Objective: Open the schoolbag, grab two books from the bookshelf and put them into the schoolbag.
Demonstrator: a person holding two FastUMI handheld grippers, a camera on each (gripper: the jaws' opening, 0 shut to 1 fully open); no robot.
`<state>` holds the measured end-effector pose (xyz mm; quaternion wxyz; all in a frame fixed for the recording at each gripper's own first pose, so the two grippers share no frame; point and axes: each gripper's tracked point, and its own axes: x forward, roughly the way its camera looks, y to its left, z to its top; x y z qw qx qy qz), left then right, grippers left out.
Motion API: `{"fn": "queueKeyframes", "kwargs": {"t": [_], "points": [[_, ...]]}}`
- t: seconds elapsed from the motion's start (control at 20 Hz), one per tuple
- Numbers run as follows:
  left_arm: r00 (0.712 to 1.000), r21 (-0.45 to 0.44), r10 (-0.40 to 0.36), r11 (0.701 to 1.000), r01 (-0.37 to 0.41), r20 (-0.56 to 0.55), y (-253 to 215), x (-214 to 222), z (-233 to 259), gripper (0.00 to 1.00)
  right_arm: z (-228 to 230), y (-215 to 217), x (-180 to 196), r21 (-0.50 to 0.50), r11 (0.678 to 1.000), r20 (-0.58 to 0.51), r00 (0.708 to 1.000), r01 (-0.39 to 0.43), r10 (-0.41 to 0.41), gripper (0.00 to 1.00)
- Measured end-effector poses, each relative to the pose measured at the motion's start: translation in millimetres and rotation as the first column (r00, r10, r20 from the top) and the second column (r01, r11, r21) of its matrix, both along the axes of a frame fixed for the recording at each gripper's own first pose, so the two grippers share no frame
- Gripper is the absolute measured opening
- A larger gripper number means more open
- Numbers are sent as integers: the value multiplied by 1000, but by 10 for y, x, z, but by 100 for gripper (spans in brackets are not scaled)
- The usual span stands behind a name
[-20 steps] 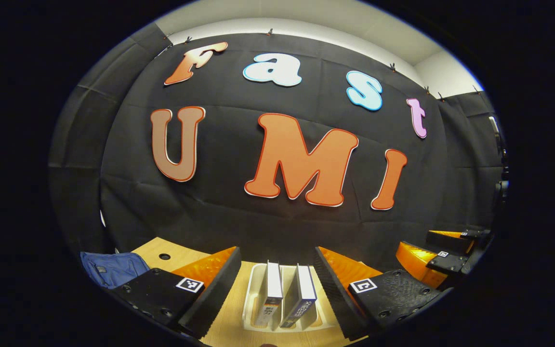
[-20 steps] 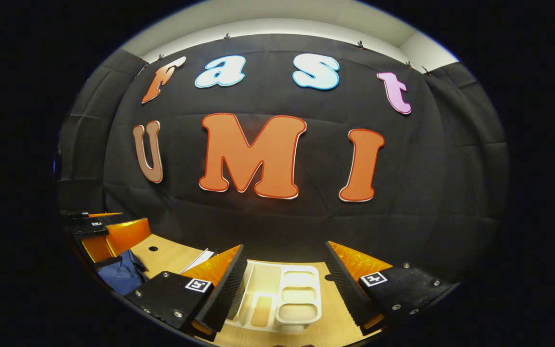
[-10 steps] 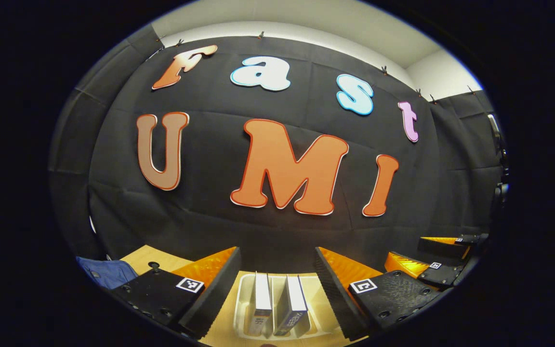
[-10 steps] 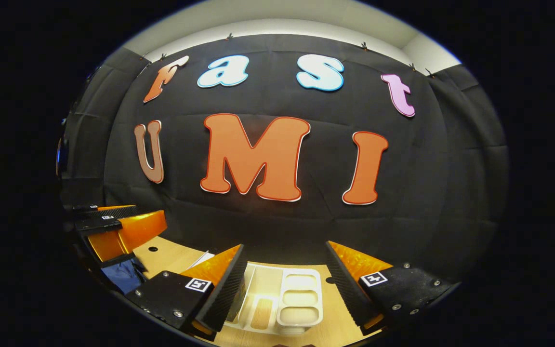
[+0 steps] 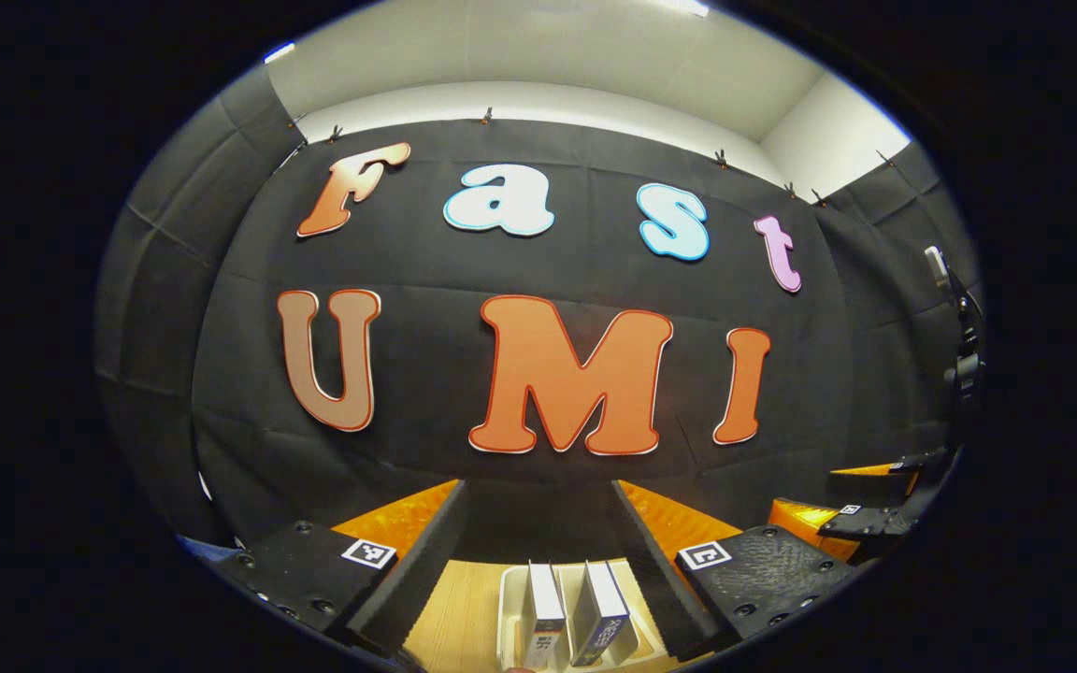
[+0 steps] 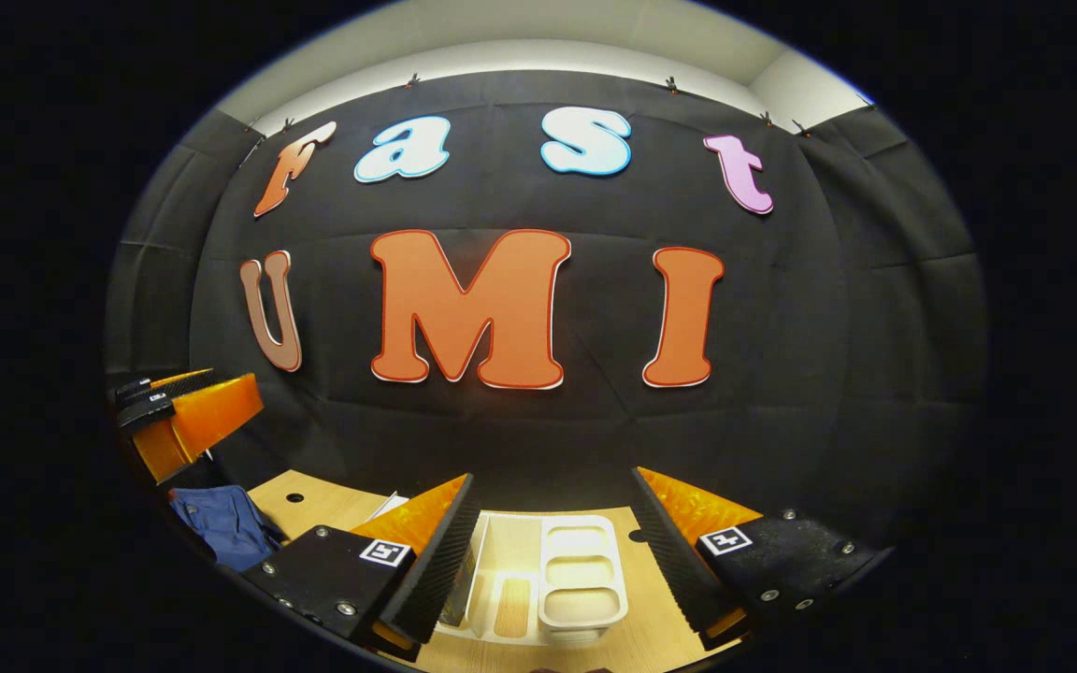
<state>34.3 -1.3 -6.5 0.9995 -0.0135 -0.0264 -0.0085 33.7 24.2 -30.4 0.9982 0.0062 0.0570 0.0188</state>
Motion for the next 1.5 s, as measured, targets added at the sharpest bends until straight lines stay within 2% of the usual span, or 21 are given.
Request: {"fn": "queueKeyframes", "kwargs": {"t": [0.15,0.4,0.65,0.95,1.2,1.25,1.3,1.35,1.5], "points": [[1000,-37,16,999,-15,2,60,-64,-26,93,40,50,-36,-7,1000,26,1000,-11,11,96],[999,-11,32,999,-33,-28,165,-186,-130,93,8,51,-126,-14,1000,26,1000,-9,10,96],[998,55,52,997,-50,-35,245,-329,-244,93,-9,20,-200,-17,1000,26,1000,-1,1,96],[988,119,113,988,-101,-103,606,-515,-542,93,-110,-22,-270,-14,1000,4,1000,-1,1,96],[966,258,187,956,-138,-176,1007,-741,-896,94,-169,-69,-308,-17,1000,-9,1000,0,0,96],[959,287,199,948,-137,-200,1080,-787,-1024,97,-189,-82,-317,-18,1000,-14,1000,-2,1,96],[952,313,209,940,-133,-224,1146,-833,-1134,95,-223,-84,-325,-19,1000,-21,1000,-4,4,96],[942,344,221,931,-126,-252,1217,-889,-1278,99,-252,-92,-329,-19,1000,-28,1000,-5,5,96],[898,459,271,884,-89,-347,1438,-1061,-1754,96,-393,-98,-374,-15,1000,-60,998,-12,11,96]]}}
